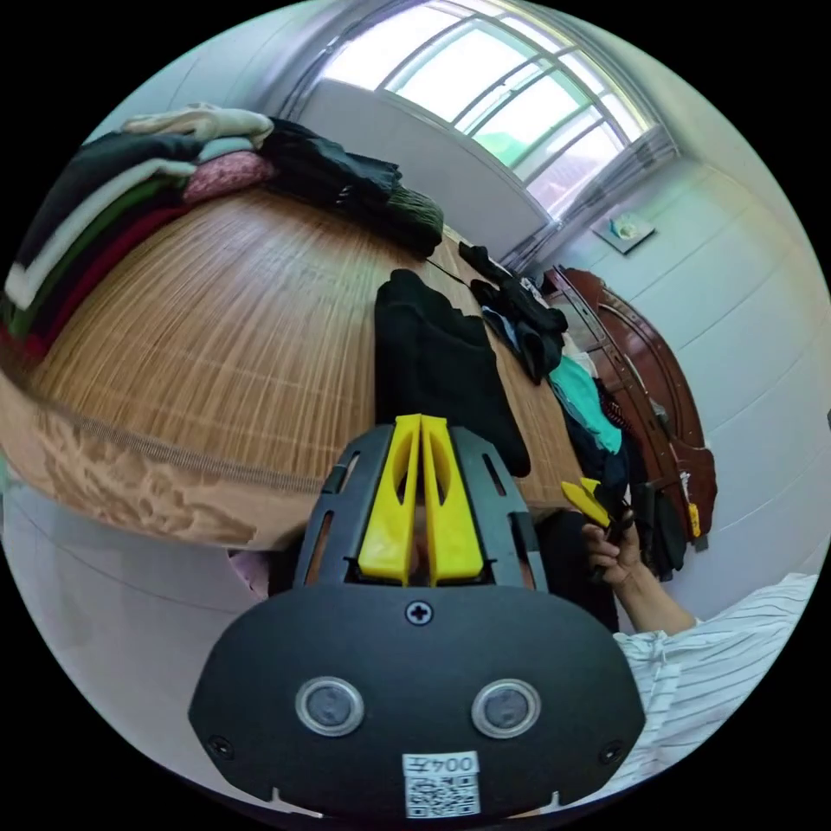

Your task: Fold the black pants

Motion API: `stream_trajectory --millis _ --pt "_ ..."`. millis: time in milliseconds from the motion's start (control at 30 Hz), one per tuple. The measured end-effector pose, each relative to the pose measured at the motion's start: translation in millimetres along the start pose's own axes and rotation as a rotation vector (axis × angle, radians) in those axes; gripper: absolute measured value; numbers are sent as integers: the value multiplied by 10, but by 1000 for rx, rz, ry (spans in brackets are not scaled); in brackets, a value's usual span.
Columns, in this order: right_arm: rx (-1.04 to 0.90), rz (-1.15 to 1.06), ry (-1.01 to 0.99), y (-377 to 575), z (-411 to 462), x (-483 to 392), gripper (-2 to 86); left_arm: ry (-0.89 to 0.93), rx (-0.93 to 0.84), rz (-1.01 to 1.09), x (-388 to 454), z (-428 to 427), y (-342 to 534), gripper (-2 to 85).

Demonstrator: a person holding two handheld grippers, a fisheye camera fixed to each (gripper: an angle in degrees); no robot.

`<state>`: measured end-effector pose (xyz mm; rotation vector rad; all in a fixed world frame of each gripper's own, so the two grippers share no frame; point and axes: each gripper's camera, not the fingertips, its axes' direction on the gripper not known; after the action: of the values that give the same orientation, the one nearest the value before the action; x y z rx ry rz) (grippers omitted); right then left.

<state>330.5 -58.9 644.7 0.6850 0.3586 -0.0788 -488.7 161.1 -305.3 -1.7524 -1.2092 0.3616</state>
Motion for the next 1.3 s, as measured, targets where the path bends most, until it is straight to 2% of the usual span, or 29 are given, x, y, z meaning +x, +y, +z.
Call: stream_trajectory --millis 133,267,500,700,900,967,1133,1300 --pt "29 11 37 168 -381 117 114 4 31 -113 -337 -543 407 10" --pt "0 -65 101 104 -546 124 112 -3 21 -115 -406 -801 565 37" --pt "-19 -143 83 -381 -489 214 145 -22 -130 -3 -170 -475 175 86" --pt "-98 -211 -4 -1531 -145 460 183 46 -244 73 -329 130 -648 115" --pt "-333 -270 -95 -3140 630 918 207 178 -262 135 -806 586 -1661 153" --pt "-436 -251 -129 -3702 953 1140 208 240 -325 177 -947 799 -2021 170" --pt "-481 -198 -200 -4318 1310 1447 202 305 -409 152 -1178 1208 -2281 189" --pt "-488 -249 -154 -4618 1595 1357 191 287 -460 130 -1099 1532 -2252 186"
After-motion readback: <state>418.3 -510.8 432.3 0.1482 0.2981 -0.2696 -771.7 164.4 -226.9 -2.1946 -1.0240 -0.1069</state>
